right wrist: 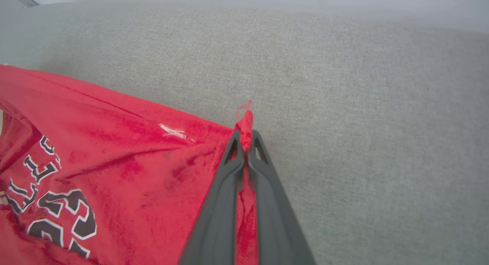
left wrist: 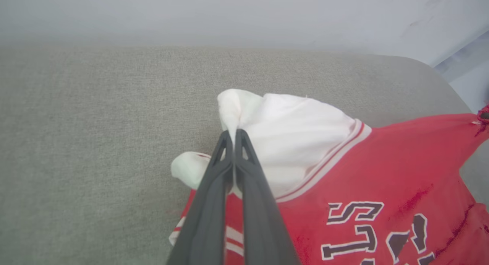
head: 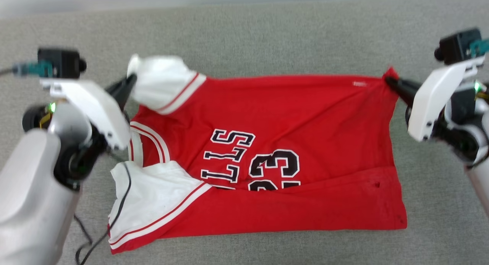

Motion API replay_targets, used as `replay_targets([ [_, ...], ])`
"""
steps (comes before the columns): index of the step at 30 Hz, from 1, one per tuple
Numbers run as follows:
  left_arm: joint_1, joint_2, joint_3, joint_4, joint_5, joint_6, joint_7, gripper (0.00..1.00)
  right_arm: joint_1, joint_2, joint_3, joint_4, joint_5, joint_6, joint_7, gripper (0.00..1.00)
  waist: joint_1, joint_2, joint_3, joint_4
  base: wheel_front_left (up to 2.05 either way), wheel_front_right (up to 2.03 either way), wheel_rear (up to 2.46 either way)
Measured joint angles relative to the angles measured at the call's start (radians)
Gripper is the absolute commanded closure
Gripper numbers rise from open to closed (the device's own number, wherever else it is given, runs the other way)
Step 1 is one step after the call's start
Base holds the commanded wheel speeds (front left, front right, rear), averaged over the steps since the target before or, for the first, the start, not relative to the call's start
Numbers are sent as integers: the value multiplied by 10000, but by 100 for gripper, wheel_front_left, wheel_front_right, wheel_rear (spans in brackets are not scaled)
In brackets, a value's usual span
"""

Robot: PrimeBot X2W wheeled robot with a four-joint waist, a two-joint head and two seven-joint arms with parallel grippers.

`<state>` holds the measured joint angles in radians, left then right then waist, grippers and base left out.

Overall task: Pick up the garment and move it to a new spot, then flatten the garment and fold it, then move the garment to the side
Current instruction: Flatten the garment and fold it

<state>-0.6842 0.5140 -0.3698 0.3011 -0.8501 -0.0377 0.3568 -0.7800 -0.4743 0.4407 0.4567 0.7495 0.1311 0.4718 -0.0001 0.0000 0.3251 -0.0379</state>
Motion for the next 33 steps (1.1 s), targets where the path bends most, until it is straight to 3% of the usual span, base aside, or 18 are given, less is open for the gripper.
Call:
replay_targets([
  [6, 2479, 326, 550, -1208, -384, 709, -587, 100, 1660, 12, -244, -849, 117, 0, -470, 100, 0, 0, -612, -13, 0, 0, 0],
  [15, 5361, -73, 640, -1747, -988, 1446, -1016, 100, 4094, 366, -1014, -1235, 82, 2, -1335, 100, 0, 0, -829, -19, 0, 0, 0],
  [16, 5496, -165, 637, -1655, -1037, 1507, -1045, 100, 4323, 443, -1083, -1175, 77, 2, -1400, 80, 0, 0, -863, -29, 0, 0, 0],
  [17, 5634, -221, 621, -1584, -1085, 1522, -1047, 100, 4541, 495, -1093, -1137, 46, 2, -1476, 49, 0, 0, -885, -45, 0, 0, 0],
  [18, 5755, -272, 635, -1498, -1162, 1521, -1101, 88, 4731, 585, -1081, -1089, 21, 2, -1536, 0, 0, 0, -904, -66, 0, 0, 0],
  [19, 5830, -343, 675, -1407, -1231, 1522, -1206, 57, 4920, 709, -1062, -1032, 40, 0, -1565, 0, 0, 0, -939, -87, 0, 0, 0],
  [20, 5884, -399, 685, -1337, -1235, 1532, -1258, 0, 5091, 809, -1039, -980, 56, 2, -1616, 0, 0, 0, -987, -108, 0, 0, 0],
  [25, 6081, -604, 525, -1122, -963, 1429, -1887, 0, 5527, 1026, -1076, -938, 2, 6, -2219, 0, 0, 0, -1265, -208, 0, 0, 0],
  [33, 6291, -708, 562, -1538, 280, 1567, -4006, 0, 6252, 892, -1421, -1321, -46, 0, -2437, 0, 0, 0, -1801, -100, 0, 0, 0],
])
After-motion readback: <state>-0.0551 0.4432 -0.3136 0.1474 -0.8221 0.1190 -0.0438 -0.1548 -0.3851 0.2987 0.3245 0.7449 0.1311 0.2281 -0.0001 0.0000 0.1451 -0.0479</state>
